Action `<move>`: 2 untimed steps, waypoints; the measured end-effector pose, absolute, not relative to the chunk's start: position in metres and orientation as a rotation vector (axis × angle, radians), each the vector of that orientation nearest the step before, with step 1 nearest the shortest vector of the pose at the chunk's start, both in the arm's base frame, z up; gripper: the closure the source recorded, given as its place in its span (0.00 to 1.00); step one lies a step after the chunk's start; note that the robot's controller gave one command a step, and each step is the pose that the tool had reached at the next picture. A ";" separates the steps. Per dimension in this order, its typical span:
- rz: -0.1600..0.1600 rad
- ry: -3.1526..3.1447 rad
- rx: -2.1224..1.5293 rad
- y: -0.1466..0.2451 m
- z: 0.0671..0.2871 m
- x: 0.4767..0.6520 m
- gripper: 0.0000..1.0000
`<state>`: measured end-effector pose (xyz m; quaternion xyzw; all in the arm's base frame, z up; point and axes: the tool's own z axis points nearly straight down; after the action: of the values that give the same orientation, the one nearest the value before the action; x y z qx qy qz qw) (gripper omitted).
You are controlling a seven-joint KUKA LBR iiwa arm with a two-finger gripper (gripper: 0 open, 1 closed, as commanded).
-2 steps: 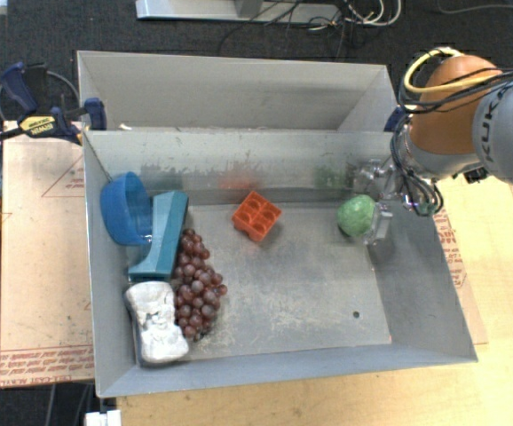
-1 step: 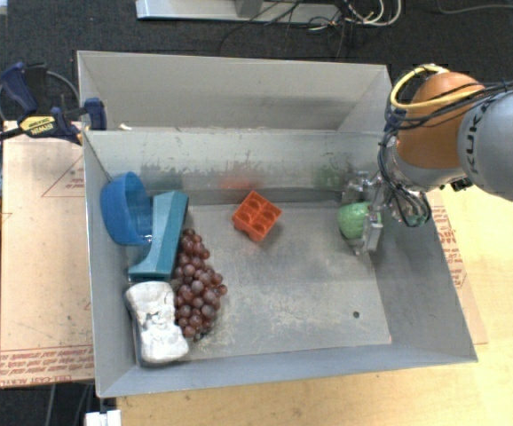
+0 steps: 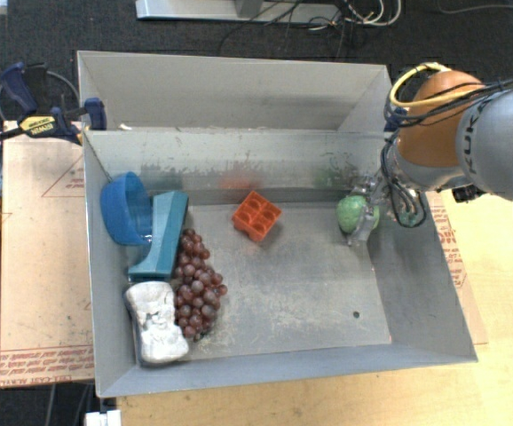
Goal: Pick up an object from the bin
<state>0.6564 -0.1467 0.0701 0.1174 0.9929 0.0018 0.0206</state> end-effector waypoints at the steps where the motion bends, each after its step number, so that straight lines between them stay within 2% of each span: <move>1: 0.005 3.079 0.364 -0.147 0.070 0.656 1.00; 2: 0.006 3.083 0.365 -0.146 0.093 0.655 1.00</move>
Offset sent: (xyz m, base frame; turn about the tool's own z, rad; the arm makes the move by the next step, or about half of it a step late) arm 0.0000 0.0001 0.0611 -0.0001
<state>0.6546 -0.1463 0.0934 0.1174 0.9929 0.0020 0.0185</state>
